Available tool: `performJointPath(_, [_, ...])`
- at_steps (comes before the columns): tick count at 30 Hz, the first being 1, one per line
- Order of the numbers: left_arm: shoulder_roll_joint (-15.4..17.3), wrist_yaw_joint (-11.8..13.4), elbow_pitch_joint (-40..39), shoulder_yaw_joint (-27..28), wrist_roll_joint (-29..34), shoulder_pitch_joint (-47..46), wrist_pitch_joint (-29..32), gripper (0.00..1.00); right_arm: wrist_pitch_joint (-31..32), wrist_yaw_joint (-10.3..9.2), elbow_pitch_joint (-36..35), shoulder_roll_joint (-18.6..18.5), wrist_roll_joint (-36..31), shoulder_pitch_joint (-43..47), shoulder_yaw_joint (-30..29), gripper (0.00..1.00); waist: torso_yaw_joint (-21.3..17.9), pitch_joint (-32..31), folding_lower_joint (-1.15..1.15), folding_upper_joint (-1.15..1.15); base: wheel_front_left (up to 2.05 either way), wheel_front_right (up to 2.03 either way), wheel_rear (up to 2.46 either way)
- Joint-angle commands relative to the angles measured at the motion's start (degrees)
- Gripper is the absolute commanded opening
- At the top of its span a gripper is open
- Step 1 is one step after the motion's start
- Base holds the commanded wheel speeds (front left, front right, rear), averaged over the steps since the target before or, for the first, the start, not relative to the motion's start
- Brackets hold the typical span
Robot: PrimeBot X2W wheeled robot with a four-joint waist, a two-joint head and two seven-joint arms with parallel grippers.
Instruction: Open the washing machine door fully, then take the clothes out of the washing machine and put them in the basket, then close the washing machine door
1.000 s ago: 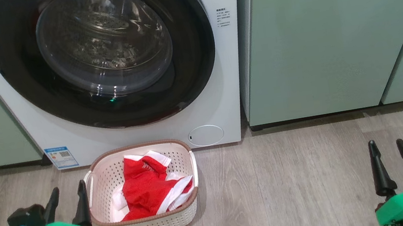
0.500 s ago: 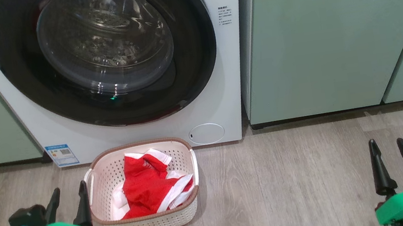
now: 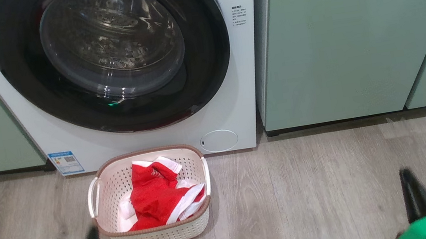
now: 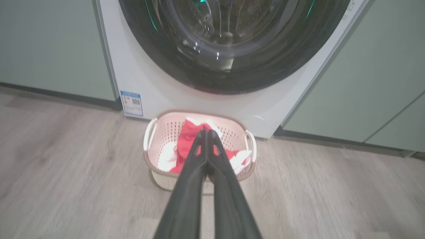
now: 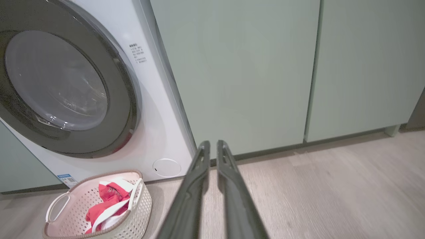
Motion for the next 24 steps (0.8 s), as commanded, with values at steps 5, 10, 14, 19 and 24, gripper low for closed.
performJointPath(5, [-0.76, 0.0, 0.05, 0.5, -2.31, 1.07, 0.89, 0.0, 0.89, 0.0, 0.79, 0.39, 2.57, 0.22, -0.36, 0.0, -0.05, 0.24, 0.0, 0.0, 0.0, 0.0, 0.0])
performJointPath(10, [-1.07, 0.0, -1.05, 0.92, -4.97, 1.12, 1.7, 0.0, 1.71, 0.0, 0.35, 0.51, 5.52, -0.01, -0.59, 0.0, -0.12, 0.5, 0.0, 0.0, 0.0, 0.0, 0.0])
performJointPath(14, [-1.25, 0.01, -1.7, 1.16, -6.57, 1.15, 2.17, 0.0, 2.19, -0.01, 0.08, 0.58, 7.29, -0.15, -0.71, 0.0, -0.16, 0.66, 0.0, 0.0, 0.0, 0.0, 0.0])
performJointPath(19, [-1.56, 0.01, -2.77, 1.58, -9.23, 1.19, 2.98, 0.0, 3.01, -0.01, -0.34, 0.69, 10.23, -0.39, -0.94, 0.0, -0.22, 0.92, 0.0, 0.0, 0.0, 0.0, 0.0])
performJointPath(24, [-1.87, 0.01, -3.8, 2.01, -11.87, 1.2, 3.79, 0.0, 3.83, -0.01, -0.74, 0.81, 13.16, -0.65, -1.17, 0.0, -0.28, 1.18, 0.0, 0.0, 0.0, 0.0, 0.0])
